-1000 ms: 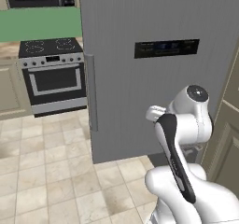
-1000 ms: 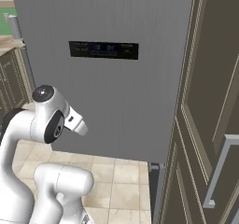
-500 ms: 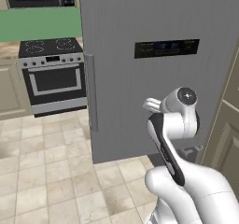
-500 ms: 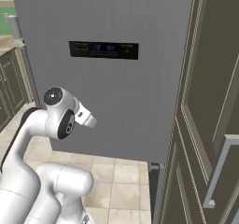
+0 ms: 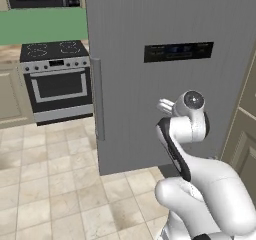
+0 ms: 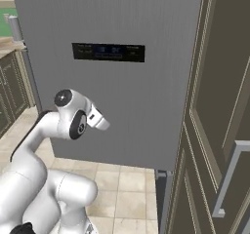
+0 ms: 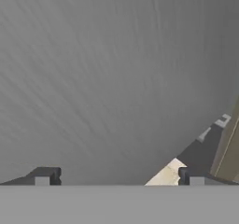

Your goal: Place the carrot in the correct fridge rack based on whether it is a fruit or vegetable. Finally, close the fridge door.

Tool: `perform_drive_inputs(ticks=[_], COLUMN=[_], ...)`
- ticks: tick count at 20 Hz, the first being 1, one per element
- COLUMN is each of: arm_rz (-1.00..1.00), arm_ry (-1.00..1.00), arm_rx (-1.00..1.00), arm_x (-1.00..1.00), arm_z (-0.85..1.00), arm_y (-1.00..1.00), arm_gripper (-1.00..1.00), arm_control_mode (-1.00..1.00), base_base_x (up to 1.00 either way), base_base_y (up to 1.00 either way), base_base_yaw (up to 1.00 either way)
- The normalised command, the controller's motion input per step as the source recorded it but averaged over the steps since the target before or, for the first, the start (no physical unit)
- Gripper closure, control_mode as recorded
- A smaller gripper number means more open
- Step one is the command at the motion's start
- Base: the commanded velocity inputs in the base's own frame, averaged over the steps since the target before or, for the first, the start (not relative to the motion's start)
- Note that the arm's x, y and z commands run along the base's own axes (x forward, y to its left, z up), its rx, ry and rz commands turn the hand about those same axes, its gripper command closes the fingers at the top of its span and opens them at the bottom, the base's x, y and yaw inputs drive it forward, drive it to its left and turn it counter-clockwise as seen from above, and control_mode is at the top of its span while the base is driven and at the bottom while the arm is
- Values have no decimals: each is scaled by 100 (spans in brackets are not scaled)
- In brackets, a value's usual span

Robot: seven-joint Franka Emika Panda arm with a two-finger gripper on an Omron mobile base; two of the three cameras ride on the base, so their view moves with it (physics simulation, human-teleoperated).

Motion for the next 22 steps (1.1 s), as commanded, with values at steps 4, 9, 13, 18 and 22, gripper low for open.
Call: perform_drive_inputs(ticks=[4, 9, 13, 18, 22], arm_rz=[-14, -11, -12, -13, -13], arm_ry=[-4, -10, -9, -6, -4], arm_rx=[0, 0, 0, 0, 0], arm_x=[41, 52, 51, 53, 51], arm_z=[0, 0, 0, 0, 0], arm_y=[-49, -42, -37, -31, -20], arm_gripper=[-100, -100, -100, -100, -100], arm_control_mode=[-100, -100, -100, -100, -100], base_base_x=[0, 0, 0, 0, 0], base_base_y=[0, 0, 0, 0, 0], base_base_yaw=[0, 0, 0, 0, 0])
